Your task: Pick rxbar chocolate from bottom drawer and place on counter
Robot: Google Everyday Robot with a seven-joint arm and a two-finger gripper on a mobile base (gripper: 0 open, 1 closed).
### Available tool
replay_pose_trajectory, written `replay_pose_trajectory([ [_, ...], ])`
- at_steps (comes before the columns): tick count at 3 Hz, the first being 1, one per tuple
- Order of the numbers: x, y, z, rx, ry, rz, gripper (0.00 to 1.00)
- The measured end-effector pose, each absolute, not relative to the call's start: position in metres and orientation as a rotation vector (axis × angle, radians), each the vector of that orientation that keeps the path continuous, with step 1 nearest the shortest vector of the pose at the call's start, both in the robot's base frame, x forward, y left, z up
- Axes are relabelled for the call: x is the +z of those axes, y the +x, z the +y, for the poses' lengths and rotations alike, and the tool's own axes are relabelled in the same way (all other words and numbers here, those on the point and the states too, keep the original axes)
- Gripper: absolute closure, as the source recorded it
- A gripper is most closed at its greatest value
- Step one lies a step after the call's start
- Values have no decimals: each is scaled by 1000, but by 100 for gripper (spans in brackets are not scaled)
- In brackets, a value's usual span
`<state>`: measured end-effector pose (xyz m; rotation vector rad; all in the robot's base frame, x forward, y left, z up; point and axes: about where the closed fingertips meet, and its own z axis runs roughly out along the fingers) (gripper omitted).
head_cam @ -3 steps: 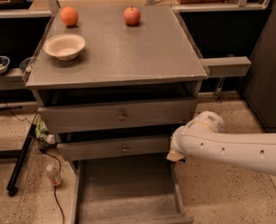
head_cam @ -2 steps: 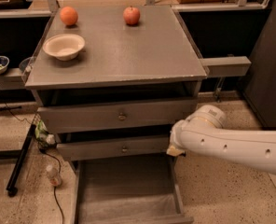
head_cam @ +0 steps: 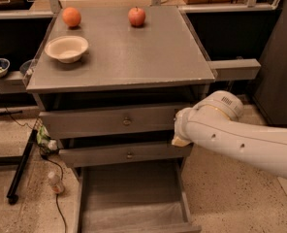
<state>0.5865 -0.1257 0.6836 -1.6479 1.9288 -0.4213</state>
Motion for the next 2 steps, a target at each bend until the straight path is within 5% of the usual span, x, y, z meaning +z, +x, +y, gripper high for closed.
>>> replay_pose_trajectory([
  [2, 736, 587, -118, -484, -1627, 1818, 100],
])
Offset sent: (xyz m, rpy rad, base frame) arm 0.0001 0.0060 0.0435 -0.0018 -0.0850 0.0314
